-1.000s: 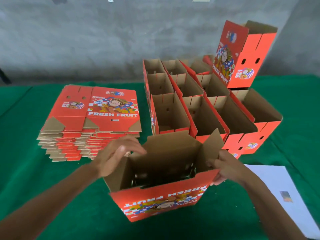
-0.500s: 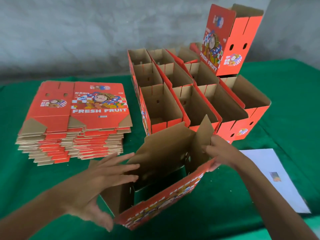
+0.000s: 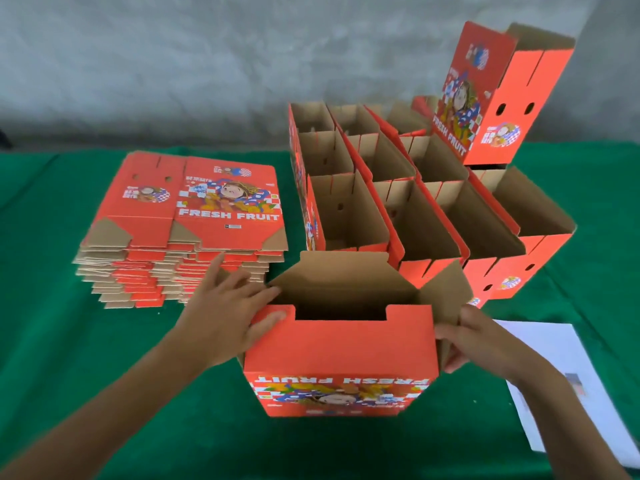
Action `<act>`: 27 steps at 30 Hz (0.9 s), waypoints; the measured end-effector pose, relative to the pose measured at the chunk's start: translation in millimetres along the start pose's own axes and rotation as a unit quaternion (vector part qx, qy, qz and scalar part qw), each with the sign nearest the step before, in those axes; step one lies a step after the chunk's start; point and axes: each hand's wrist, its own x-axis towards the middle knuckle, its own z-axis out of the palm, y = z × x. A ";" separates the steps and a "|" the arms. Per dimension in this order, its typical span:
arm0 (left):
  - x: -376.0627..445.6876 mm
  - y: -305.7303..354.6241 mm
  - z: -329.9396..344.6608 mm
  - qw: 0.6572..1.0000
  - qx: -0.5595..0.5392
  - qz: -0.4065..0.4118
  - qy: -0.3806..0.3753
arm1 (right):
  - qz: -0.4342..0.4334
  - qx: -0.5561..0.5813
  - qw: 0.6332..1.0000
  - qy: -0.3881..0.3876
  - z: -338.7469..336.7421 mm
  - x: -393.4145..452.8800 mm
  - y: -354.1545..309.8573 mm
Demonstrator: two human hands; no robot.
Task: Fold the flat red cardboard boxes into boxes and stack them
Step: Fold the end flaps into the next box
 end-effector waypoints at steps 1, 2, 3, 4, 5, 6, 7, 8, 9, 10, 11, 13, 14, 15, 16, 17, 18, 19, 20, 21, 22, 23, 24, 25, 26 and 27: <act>1.6 8.1 2.8 1.000 0.012 -0.002 0.018 | -0.006 -0.016 0.999 0.041 4.3 2.9 8.1; 4.3 16.3 4.4 0.999 0.017 -0.009 0.027 | -0.014 -0.039 0.995 0.086 9.4 4.8 15.5; 7.9 23.2 6.4 0.999 0.017 -0.018 0.038 | -0.032 -0.060 0.990 0.120 13.8 7.5 22.8; 11.5 28.7 6.2 0.999 0.010 -0.034 0.040 | -0.059 -0.062 0.987 0.138 18.4 9.3 27.9; 15.8 33.4 6.7 0.998 0.011 -0.048 0.043 | -0.089 -0.038 0.984 0.147 22.3 9.7 30.1; 18.6 37.4 5.6 0.997 0.013 -0.062 0.037 | -0.114 -0.009 0.982 0.148 25.4 9.4 30.1; 21.0 41.4 5.7 0.996 0.019 -0.076 0.030 | -0.140 0.020 0.978 0.151 28.1 10.4 32.1; 22.9 46.1 6.0 0.995 0.031 -0.090 0.023 | -0.161 0.036 0.974 0.154 29.7 11.8 35.1; 24.4 50.1 7.5 0.994 0.044 -0.103 0.020 | -0.174 0.045 0.970 0.162 31.4 13.9 38.0; 25.7 53.2 8.1 0.992 0.057 -0.113 0.014 | -0.184 0.064 0.966 0.169 33.3 15.8 40.5; 27.3 55.1 8.4 0.991 0.061 -0.122 0.013 | -0.196 0.088 0.960 0.178 34.6 16.9 42.3; 30.3 56.4 8.5 0.989 0.058 -0.130 0.030 | -0.233 0.173 0.938 0.189 34.2 18.6 44.4; 32.1 56.6 8.4 0.988 0.060 -0.134 0.038 | -0.243 0.212 0.926 0.197 31.3 19.5 43.3; 33.5 57.1 8.5 0.988 0.063 -0.137 0.038 | -0.246 0.224 0.920 0.205 27.2 17.8 38.1; 34.3 58.0 8.8 0.987 0.063 -0.140 0.036 | -0.247 0.220 0.920 0.208 22.3 18.2 34.1; 34.9 59.8 9.2 0.987 0.058 -0.144 0.034 | -0.245 0.206 0.925 0.204 18.7 17.8 33.1; 35.0 62.2 9.6 0.987 0.050 -0.150 0.032 | -0.240 0.179 0.933 0.200 17.1 19.6 30.5; 34.7 64.3 9.9 0.986 0.041 -0.157 0.031 | -0.242 0.148 0.940 0.190 17.9 19.5 27.7; 34.1 66.2 10.5 0.985 0.034 -0.165 0.031 | -0.241 0.116 0.947 0.179 19.3 20.5 22.9; 33.5 68.1 11.4 0.984 0.028 -0.173 0.031 | -0.223 0.105 0.954 0.169 22.4 21.1 16.0; 32.0 69.6 12.2 0.983 0.025 -0.179 0.033 | -0.207 0.080 0.960 0.169 26.0 21.9 10.5; 30.7 70.4 11.8 0.982 0.023 -0.184 0.039 | -0.221 0.031 0.959 0.175 29.1 23.0 7.3; 29.5 70.5 10.1 0.981 0.021 -0.189 0.046 | -0.255 -0.046 0.948 0.186 32.3 24.4 8.3; 28.6 69.8 7.5 0.979 0.021 -0.195 0.057 | -0.282 -0.112 0.933 0.192 35.8 26.4 10.9; 27.3 69.1 4.6 0.976 0.019 -0.202 0.073 | -0.296 -0.153 0.924 0.190 37.8 27.8 13.2; 25.6 68.3 3.1 0.973 0.010 -0.206 0.107 | -0.295 -0.181 0.918 0.192 38.3 28.0 17.1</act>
